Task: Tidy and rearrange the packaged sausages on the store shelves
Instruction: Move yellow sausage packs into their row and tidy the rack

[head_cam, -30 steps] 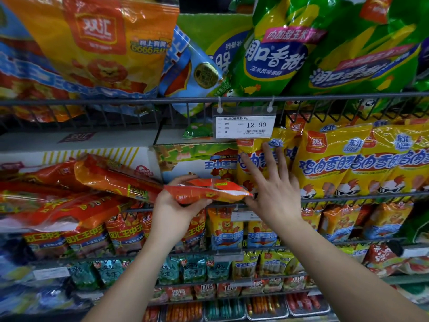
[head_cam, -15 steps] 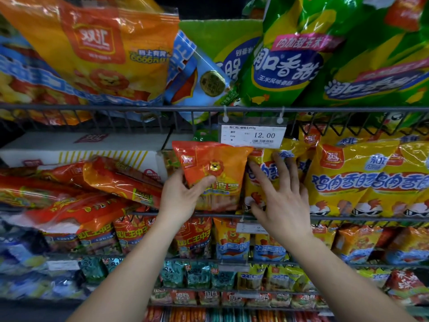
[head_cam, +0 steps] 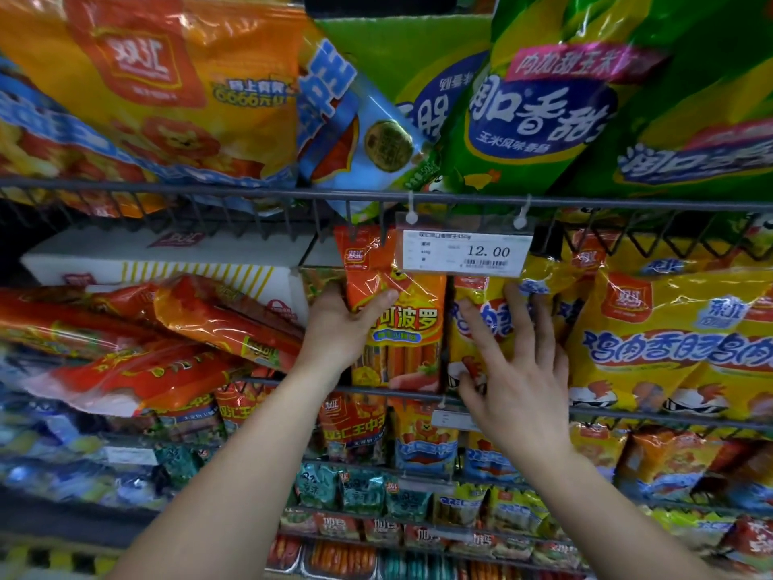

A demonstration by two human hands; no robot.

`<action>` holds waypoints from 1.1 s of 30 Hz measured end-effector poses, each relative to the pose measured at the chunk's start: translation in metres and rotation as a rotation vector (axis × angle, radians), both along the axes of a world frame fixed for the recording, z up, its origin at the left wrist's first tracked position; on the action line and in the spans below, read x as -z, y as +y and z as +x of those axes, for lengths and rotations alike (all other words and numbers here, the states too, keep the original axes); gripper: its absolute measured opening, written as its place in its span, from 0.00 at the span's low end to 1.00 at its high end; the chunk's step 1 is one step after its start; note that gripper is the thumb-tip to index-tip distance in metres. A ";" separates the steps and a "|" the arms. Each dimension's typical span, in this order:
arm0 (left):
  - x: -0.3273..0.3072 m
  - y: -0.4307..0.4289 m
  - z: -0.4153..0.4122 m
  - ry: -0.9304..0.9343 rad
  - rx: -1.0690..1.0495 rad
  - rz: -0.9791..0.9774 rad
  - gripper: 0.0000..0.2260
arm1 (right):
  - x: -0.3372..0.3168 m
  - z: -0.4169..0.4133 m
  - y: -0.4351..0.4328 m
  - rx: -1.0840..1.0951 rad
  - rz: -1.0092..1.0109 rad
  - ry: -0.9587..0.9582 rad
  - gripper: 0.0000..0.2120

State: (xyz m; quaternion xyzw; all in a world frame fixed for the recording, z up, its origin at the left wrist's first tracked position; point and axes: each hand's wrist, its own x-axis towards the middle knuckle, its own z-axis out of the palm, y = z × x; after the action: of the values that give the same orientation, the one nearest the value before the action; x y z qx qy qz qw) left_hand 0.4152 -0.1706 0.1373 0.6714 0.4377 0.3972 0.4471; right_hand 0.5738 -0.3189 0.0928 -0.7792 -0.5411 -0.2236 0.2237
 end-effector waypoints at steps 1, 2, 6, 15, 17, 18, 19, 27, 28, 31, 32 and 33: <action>0.001 0.001 0.001 0.000 -0.015 -0.005 0.19 | 0.001 0.000 0.000 -0.005 -0.003 -0.007 0.41; 0.001 0.001 0.002 -0.003 -0.029 -0.011 0.19 | 0.002 0.000 0.001 -0.010 -0.005 -0.016 0.42; 0.001 -0.001 0.004 0.007 -0.051 -0.024 0.17 | 0.007 0.000 0.002 -0.024 -0.007 -0.022 0.44; 0.013 -0.021 -0.006 0.093 -0.146 0.111 0.18 | 0.000 0.001 -0.004 -0.029 0.004 -0.011 0.40; 0.017 -0.030 -0.014 0.091 -0.177 0.134 0.18 | -0.002 0.002 -0.005 -0.037 0.006 -0.013 0.40; 0.017 -0.035 -0.019 0.071 -0.190 0.133 0.19 | -0.002 0.001 -0.005 -0.041 0.011 -0.010 0.39; 0.019 -0.040 -0.023 0.057 -0.199 0.131 0.19 | -0.003 0.000 -0.006 -0.046 0.023 -0.002 0.38; 0.031 -0.061 -0.058 0.069 -0.298 0.211 0.16 | -0.011 -0.020 -0.008 -0.104 0.187 0.091 0.27; 0.031 -0.061 -0.063 0.073 -0.297 0.208 0.15 | -0.011 -0.023 -0.007 -0.125 0.195 0.089 0.26; 0.033 -0.061 -0.078 0.076 -0.299 0.204 0.12 | -0.010 -0.035 -0.002 -0.190 0.235 0.079 0.23; 0.033 -0.060 -0.084 0.073 -0.297 0.204 0.10 | -0.011 -0.040 0.000 -0.210 0.255 0.081 0.22; 0.034 -0.059 -0.090 0.072 -0.292 0.204 0.09 | -0.012 -0.045 0.002 -0.230 0.270 0.082 0.22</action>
State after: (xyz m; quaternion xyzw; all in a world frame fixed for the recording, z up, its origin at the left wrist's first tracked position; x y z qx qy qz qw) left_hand 0.3251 -0.2300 0.1033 0.6563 0.5036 0.4760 0.2985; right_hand 0.5285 -0.3170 0.1052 -0.6835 -0.5821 -0.2351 0.3725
